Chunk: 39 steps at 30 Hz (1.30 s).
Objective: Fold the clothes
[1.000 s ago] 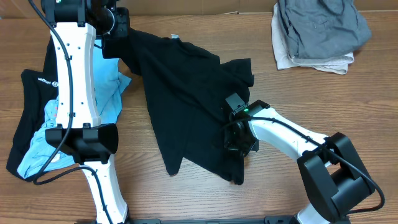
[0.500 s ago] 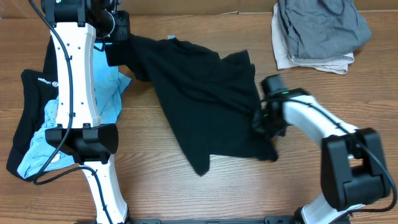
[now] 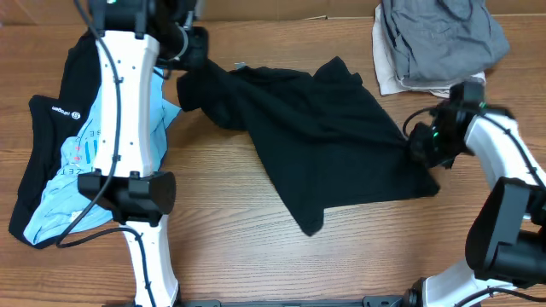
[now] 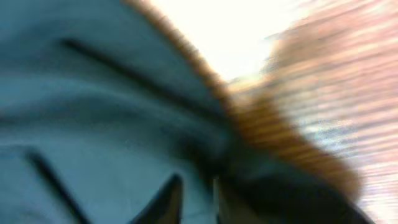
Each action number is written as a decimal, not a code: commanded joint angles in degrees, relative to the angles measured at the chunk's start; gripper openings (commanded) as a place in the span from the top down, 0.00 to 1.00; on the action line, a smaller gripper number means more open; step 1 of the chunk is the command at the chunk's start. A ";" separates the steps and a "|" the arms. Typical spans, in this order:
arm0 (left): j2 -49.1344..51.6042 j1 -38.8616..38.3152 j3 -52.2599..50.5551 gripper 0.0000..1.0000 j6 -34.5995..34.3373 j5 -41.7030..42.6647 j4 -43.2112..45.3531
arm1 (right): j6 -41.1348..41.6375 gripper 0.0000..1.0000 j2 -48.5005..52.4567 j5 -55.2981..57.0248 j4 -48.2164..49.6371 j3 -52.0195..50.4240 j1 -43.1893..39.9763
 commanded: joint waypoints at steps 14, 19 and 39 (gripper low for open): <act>-1.03 0.87 0.26 0.96 0.66 -1.64 8.44 | -5.46 0.37 -7.45 -2.89 -16.70 13.00 23.02; -0.48 1.42 0.26 0.96 0.63 -1.62 9.53 | 1.99 0.35 -7.45 6.54 -12.04 7.02 37.24; 3.43 1.53 0.26 0.96 0.26 0.24 9.27 | 7.72 0.22 0.20 18.88 7.67 -5.16 60.78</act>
